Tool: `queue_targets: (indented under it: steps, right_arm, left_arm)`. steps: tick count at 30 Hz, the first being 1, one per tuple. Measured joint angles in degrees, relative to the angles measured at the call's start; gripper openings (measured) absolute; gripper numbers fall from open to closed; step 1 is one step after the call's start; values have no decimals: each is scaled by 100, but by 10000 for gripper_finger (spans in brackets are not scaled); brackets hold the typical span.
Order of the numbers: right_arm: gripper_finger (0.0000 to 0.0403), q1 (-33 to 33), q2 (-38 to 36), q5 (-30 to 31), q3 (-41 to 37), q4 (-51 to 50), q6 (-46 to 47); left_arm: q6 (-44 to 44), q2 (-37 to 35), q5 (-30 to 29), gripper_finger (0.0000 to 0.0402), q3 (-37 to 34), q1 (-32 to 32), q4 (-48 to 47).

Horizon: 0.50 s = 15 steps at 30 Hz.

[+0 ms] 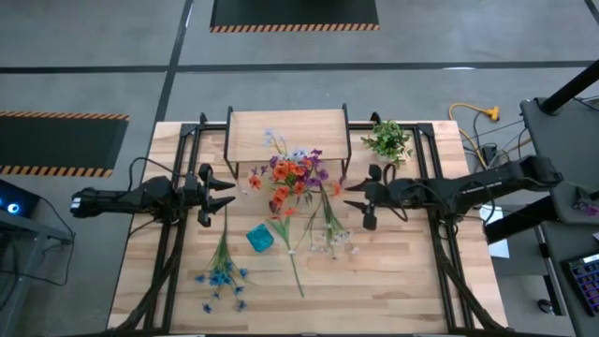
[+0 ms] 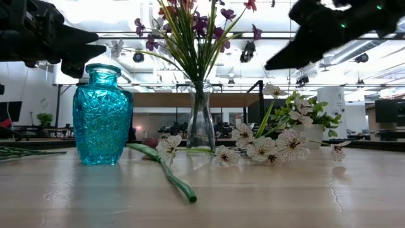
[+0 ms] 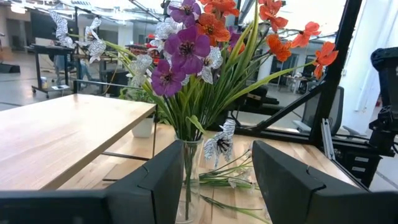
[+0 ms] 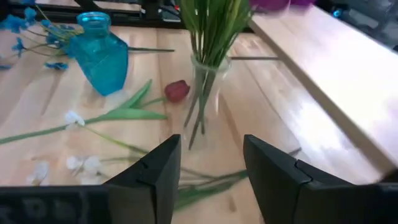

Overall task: Pick and place flowers into a vace then onto a shelf
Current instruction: Put the blue flowers into the blue vase

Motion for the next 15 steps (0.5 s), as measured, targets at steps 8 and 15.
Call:
queue_targets:
  steps: [8,15]
  right_arm:
    - [149,155,-950,-20,-1164,1267,-203]
    - [140,149,-1710,5,-1854,1682,-470]
  left_arm:
    - [0,0,0,174,0,0,-1]
    - [42,0,0,174,0,0,-1]
